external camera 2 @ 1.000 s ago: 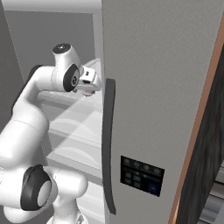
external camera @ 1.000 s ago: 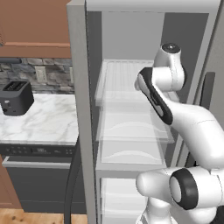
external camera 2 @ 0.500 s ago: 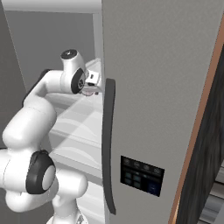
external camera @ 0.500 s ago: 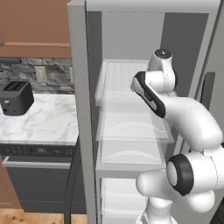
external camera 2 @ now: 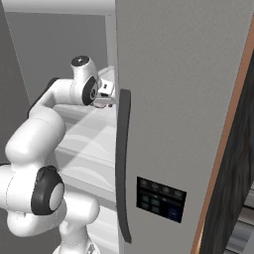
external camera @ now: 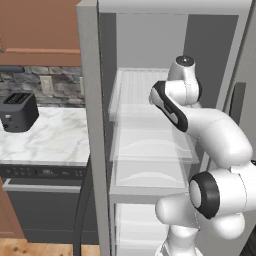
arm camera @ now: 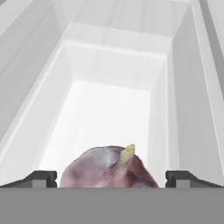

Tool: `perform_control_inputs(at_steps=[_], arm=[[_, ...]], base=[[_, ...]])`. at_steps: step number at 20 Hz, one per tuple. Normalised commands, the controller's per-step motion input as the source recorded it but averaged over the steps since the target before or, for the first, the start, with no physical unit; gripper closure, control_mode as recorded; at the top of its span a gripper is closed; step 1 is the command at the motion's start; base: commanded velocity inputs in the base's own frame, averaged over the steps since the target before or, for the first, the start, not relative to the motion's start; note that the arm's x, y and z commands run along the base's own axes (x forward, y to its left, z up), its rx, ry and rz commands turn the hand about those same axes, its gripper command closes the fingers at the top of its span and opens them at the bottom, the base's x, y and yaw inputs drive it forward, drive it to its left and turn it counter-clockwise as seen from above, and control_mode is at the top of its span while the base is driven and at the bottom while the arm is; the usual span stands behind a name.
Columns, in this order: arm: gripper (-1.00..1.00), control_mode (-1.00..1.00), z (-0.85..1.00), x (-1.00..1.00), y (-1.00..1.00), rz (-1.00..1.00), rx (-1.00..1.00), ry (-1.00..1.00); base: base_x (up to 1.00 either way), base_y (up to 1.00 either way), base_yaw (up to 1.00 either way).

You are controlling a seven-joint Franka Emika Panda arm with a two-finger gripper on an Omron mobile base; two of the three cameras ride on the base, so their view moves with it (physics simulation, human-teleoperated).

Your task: Grab the garlic and lemon from the fridge, place them in the blender, close the lid, and turn on the blender to create a marinade.

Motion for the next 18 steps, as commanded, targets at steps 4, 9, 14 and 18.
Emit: perform_control_inputs(at_steps=[4,9,14,18], arm=[[1.0,-1.0,-0.33,-0.01,0.01,0.0,0.0,0.0],[1.0,-1.0,-0.04,-0.04,0.09,0.0,0.0,-0.05],[1.0,-1.0,0.2,-0.9,0.0,0.0,0.0,-0.25],[1.0,-1.0,-0.01,-1.0,0.03,0.0,0.0,-0.17]], base=[[0.0,0.0,0.0],[0.0,0.0,0.0],[0.0,0.0,0.0],[0.0,0.0,0.0]])
